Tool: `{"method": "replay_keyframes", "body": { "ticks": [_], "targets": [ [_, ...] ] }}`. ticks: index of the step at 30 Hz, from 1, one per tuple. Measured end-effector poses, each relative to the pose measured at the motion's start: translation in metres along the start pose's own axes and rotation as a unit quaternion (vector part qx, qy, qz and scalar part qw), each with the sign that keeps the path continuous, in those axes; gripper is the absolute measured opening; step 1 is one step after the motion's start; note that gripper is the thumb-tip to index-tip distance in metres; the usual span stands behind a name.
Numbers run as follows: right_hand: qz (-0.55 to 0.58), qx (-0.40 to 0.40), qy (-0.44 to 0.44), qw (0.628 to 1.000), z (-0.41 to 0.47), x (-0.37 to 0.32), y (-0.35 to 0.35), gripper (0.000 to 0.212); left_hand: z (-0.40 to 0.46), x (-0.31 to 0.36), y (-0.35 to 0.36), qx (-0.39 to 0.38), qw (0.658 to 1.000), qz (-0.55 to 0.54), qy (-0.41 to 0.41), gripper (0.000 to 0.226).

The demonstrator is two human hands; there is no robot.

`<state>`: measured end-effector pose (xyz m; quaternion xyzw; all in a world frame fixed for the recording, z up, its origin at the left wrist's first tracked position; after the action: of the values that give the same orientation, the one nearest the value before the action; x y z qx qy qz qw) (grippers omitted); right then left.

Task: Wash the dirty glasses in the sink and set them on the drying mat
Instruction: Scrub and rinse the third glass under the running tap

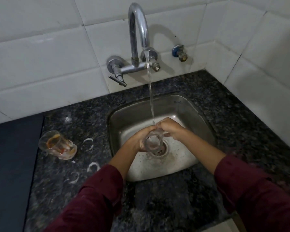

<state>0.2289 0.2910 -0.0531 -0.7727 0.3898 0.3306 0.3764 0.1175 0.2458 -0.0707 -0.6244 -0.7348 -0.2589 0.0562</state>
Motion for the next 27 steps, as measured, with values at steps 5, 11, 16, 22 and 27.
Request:
{"method": "replay_keyframes", "body": {
  "ticks": [5,11,16,22,27],
  "targets": [
    [0.138,-0.052,-0.029,0.989,-0.035,-0.002,0.007,0.024,-0.010,0.010,-0.002,0.087,0.975,-0.035,0.202,0.035],
    [-0.005,-0.035,-0.207,0.978,-0.037,-0.013,0.015,0.109,-0.016,0.038,-0.003,0.094,0.930,-0.081,0.345,0.054],
    [-0.400,0.125,-0.323,0.849,-0.036,-0.024,0.008,0.103,-0.032,0.062,0.000,0.208,0.849,0.146,0.463,0.031],
    [0.082,-0.130,-0.214,0.965,-0.033,-0.042,-0.006,0.103,-0.038,0.063,-0.011,0.025,0.889,-0.012,0.457,0.029],
    [0.044,-0.116,-0.175,0.977,-0.039,-0.048,-0.006,0.098,-0.038,0.063,-0.011,0.082,0.895,0.039,0.437,0.031]
  ]
}}
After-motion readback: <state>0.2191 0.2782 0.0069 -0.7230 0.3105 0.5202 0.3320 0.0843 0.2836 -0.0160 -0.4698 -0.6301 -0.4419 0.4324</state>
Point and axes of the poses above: each hand's wrist, its own z-axis towards the middle knuckle, its own y-axis out of the palm, x = y × z, the point moved 2 cm from there along z, towards the middle knuckle, and after that the axes turned 6 degrees about -y, right-handed, at the moved point
